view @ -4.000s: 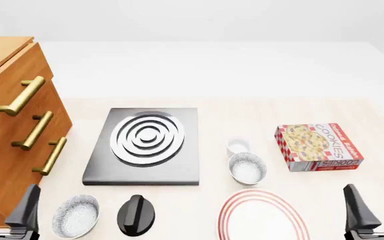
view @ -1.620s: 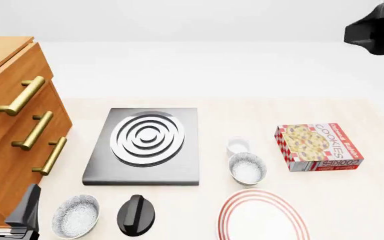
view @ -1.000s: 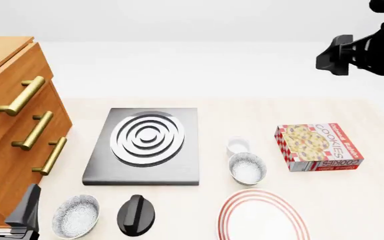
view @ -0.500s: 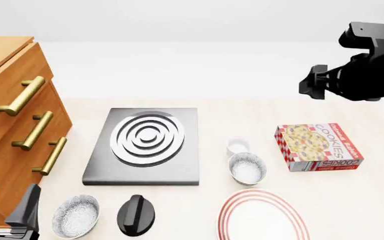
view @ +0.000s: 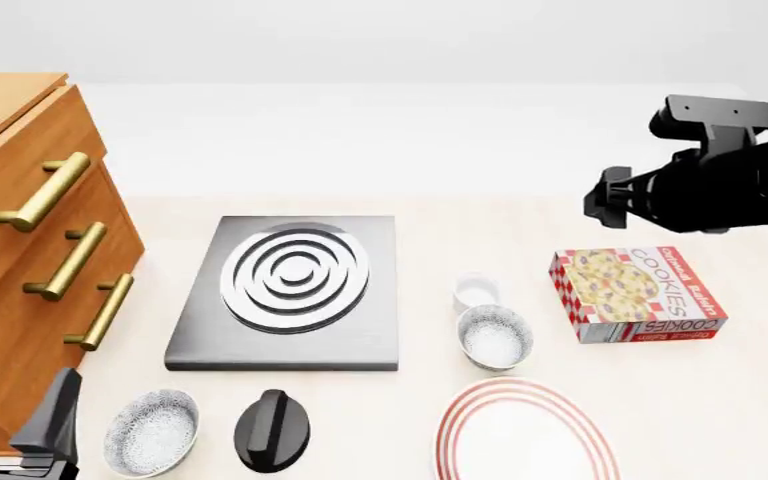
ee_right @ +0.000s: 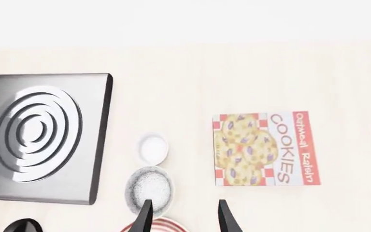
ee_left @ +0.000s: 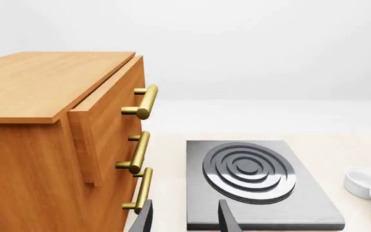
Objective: Pick the akita bowl between the plate and the ramekin and place it on the plate.
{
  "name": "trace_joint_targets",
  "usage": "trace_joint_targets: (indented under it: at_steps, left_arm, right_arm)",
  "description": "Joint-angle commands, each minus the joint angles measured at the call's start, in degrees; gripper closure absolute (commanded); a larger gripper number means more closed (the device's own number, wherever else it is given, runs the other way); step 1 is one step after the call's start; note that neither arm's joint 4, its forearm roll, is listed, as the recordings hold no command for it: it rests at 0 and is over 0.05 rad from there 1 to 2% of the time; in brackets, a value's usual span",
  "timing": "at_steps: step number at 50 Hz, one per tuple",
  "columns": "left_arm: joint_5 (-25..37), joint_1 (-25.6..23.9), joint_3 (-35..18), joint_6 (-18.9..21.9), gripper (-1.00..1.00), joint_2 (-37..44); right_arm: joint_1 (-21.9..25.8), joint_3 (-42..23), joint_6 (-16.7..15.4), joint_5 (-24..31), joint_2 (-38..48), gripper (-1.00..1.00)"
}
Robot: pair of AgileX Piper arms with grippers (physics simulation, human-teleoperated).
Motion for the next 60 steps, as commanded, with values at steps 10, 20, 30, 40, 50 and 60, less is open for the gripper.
trace_joint_targets:
  at_steps: [10,20,30,40,50,60]
  left_arm:
    - [0.00,0.00,0.00,0.00,-1.00,0.00]
    - [0.00,0.00,0.00,0.00,-1.00,0.00]
    - [0.00,0.00,0.00,0.00,-1.00,0.00]
    - [0.00,0.00,0.00,0.00,-1.00,0.00]
    - [0.00,0.00,0.00,0.00,-1.00,0.00]
    - [0.00,0.00,0.00,0.00,-1.00,0.00]
  right_arm:
    - [1.27,4.13,2.76,-6.44,3.99,-1.00]
    - [1.60,6.66,2.95,-8.70,4.90,-1.00]
    - [2.39,7.66,4.53,-9.99,5.40,-1.00]
    - [2.82,8.39,6.15,-12.00,6.80,-1.00]
    - [2.35,10.43,6.99,-14.54,8.46,-1.00]
    - [1.46,12.07,6.72,-16.61,9.83,-1.00]
